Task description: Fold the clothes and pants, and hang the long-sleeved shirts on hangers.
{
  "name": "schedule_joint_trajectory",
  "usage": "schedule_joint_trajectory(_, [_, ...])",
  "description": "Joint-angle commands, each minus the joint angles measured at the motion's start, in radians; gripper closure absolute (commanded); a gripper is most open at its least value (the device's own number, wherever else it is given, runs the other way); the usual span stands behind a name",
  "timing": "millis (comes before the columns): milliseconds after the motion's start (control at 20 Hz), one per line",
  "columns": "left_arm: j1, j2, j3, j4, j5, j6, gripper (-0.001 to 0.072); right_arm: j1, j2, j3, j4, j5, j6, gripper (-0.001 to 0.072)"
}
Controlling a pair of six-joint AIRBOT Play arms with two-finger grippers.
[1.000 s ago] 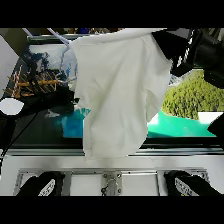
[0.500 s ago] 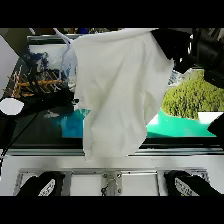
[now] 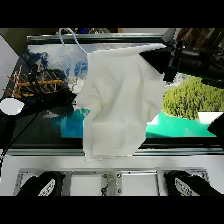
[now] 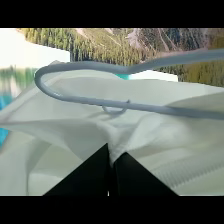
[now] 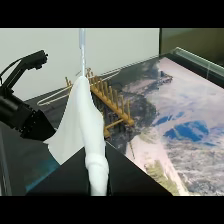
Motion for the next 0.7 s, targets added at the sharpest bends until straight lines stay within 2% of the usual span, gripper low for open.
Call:
schedule_joint_trajectory(0, [-0.001,0.001,0.001,-0.001,-0.001,0.0,0.0691,0.001,0.0,0.0,-0.05,-0.003,0.019,0.0683])
schedule_joint_trajectory(250, [-0.001,0.001,0.001,-0.001,-0.007,-0.001,0.0691,0.0,0.0,0.0,0.008,-0.019,0.014,0.0683])
schedule_joint_trajectory(350, [-0.001,0.001,0.001,-0.001,-0.007,0.0,0.0691,0.0,0.0,0.0,0.134,-0.045,-0.05,0.0684])
schedule_joint_trajectory(650, [-0.001,0.001,0.001,-0.001,-0.007,0.0,0.0691,0.0,0.0,0.0,0.655,-0.055,-0.307,0.0683])
